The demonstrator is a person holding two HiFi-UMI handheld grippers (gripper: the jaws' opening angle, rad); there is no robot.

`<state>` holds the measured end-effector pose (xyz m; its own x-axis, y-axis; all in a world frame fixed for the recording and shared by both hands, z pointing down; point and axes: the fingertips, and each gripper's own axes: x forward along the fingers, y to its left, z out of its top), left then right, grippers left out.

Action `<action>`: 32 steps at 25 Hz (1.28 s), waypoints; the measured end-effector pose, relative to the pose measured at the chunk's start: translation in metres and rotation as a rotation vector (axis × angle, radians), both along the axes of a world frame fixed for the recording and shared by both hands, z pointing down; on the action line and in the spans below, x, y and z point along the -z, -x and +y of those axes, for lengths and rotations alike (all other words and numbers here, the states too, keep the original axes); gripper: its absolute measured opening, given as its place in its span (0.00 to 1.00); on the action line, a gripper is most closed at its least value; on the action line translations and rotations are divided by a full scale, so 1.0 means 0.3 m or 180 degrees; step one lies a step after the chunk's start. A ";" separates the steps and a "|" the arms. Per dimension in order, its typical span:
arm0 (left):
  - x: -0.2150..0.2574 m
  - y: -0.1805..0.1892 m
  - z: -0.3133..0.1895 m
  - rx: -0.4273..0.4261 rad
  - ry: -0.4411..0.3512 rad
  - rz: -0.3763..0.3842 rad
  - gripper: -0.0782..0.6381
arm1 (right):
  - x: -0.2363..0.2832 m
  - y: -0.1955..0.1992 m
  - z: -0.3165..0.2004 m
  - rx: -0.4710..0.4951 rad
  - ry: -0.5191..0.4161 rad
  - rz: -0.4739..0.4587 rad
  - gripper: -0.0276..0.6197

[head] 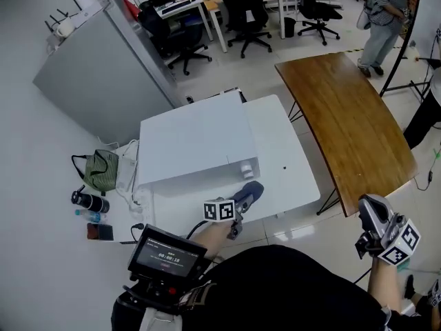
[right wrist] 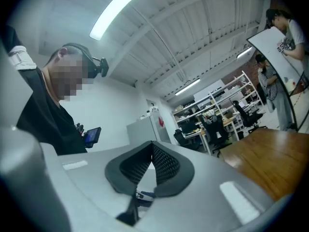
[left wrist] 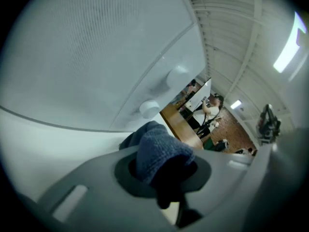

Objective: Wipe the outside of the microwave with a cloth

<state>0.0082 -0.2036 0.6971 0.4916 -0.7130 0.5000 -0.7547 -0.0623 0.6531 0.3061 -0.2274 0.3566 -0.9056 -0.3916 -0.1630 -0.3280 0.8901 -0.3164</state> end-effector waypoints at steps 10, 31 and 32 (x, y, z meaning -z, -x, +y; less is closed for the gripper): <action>0.491 0.484 0.431 0.0137 -0.1049 -0.0304 0.19 | 0.075 0.697 0.130 0.1084 -0.0321 -0.0202 0.05; 0.870 0.984 0.851 -0.0048 -0.1984 -0.0186 0.19 | 0.128 1.323 0.580 0.1058 -0.0288 0.0138 0.05; 0.879 0.934 0.859 -0.0076 -0.2003 -0.0177 0.19 | 0.131 1.272 0.590 0.1026 -0.0294 0.0116 0.05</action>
